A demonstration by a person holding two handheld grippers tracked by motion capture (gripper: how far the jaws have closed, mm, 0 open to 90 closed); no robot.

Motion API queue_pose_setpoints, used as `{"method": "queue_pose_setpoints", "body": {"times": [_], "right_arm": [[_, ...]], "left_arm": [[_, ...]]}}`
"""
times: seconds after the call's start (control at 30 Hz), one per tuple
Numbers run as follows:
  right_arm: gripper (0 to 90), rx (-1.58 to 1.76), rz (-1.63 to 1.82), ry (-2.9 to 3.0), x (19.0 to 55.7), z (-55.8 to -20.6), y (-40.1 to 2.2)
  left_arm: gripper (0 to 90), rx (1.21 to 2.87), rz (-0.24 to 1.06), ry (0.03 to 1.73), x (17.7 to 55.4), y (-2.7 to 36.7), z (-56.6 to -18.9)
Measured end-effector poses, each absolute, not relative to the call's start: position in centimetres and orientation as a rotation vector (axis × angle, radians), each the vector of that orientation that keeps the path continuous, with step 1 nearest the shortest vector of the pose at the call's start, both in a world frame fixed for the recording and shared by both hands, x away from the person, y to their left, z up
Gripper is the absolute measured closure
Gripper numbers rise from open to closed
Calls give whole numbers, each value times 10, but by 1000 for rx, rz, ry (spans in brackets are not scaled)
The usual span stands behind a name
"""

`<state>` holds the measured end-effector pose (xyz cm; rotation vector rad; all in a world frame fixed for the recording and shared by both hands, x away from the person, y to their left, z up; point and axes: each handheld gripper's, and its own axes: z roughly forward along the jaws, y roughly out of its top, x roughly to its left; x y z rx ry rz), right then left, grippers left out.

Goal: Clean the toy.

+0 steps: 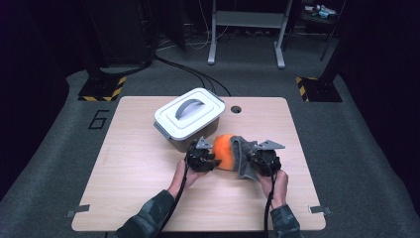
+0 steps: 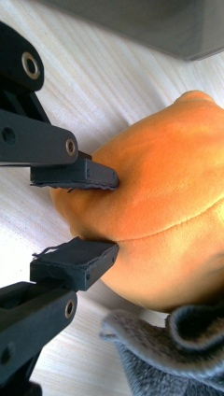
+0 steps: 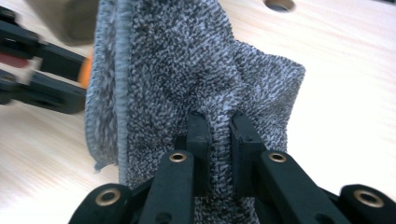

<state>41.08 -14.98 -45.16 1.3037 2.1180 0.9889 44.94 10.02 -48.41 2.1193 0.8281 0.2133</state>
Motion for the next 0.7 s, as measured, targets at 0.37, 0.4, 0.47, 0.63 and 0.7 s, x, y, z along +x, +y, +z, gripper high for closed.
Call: {"method": "queue_pose_setpoints", "body": {"times": [0.37,0.4,0.47,0.63,0.7], "right_arm": [[805,1248,1043,2129,400,-436,-140],[805,1220,1051,2143,399,-434,-134],[805,1186,1045,2175,398,-435,-120],[805,1213,1006,2188,407,-448,-121],[805,1228,1001,2186,406,-450,-128]], "left_arm": [[622,2100,195,851,452,103,-486],[622,2107,193,848,452,103,-485],[623,2099,193,858,452,102,-486],[623,2106,201,843,452,102,-486],[624,2105,207,843,452,100,-486]]}}
